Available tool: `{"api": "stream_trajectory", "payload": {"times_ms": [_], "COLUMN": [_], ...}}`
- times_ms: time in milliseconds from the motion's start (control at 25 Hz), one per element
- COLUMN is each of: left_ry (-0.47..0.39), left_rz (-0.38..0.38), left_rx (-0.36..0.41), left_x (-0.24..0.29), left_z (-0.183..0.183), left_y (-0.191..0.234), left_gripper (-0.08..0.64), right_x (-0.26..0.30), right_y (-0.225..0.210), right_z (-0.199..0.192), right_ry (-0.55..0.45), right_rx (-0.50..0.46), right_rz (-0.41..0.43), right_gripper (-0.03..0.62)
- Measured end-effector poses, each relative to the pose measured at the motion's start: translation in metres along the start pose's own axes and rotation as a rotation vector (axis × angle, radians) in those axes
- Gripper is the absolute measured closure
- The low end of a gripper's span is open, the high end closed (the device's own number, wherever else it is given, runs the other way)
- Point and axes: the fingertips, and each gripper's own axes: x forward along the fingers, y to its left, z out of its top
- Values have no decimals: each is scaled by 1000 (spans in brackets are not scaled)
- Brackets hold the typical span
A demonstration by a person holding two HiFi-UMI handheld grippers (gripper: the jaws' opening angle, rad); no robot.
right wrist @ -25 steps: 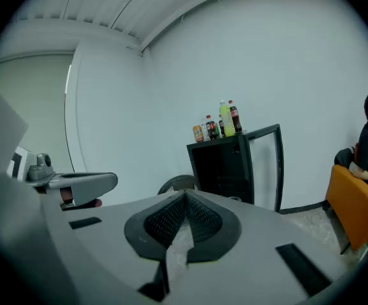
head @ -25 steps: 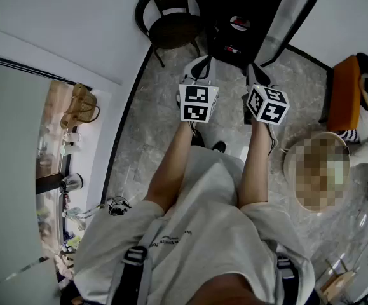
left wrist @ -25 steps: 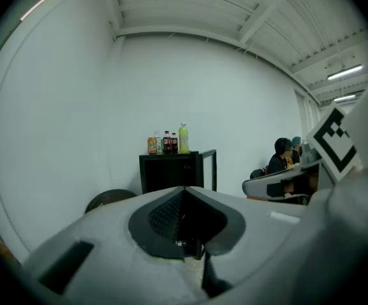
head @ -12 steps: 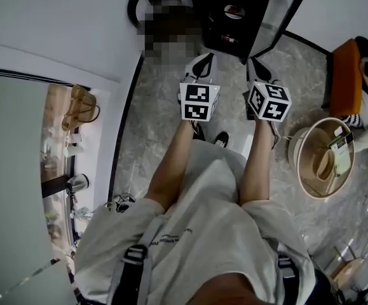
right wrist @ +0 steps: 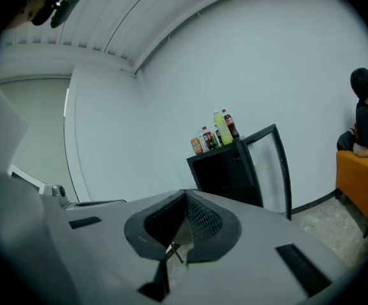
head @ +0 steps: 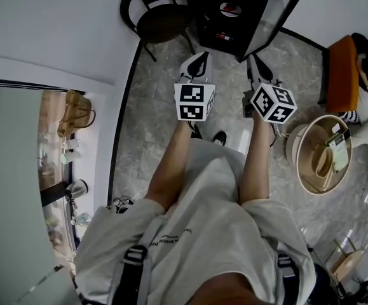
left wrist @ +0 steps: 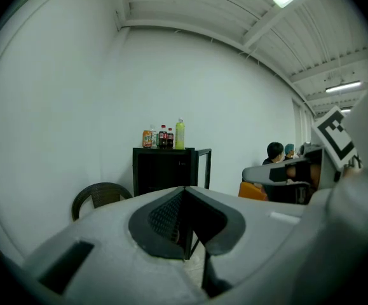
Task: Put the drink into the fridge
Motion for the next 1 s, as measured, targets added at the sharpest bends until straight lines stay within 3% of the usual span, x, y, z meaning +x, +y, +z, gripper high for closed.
{"api": "stream_trajectory", "payload": {"times_ms": [240, 440, 760, 1000], "left_ry": [-19, -53, -3, 11], "left_rz": [-18, -75, -180, -227], "left_rx": [-41, -68, -74, -48], "left_x": [26, 45, 90, 119], "left_z": [13, 21, 24, 33], "left_y": [33, 58, 109, 149], "left_gripper": [551, 551, 551, 551], "right_x": [31, 61, 112, 155], "right_y": [-6, 5, 0, 10], "right_z": [5, -5, -13, -16], "right_ry": [25, 104, 125, 148], "right_rx": [-21, -117, -63, -93], "right_rz": [-59, -36, -143, -141], "right_gripper": [586, 586, 586, 586]}}
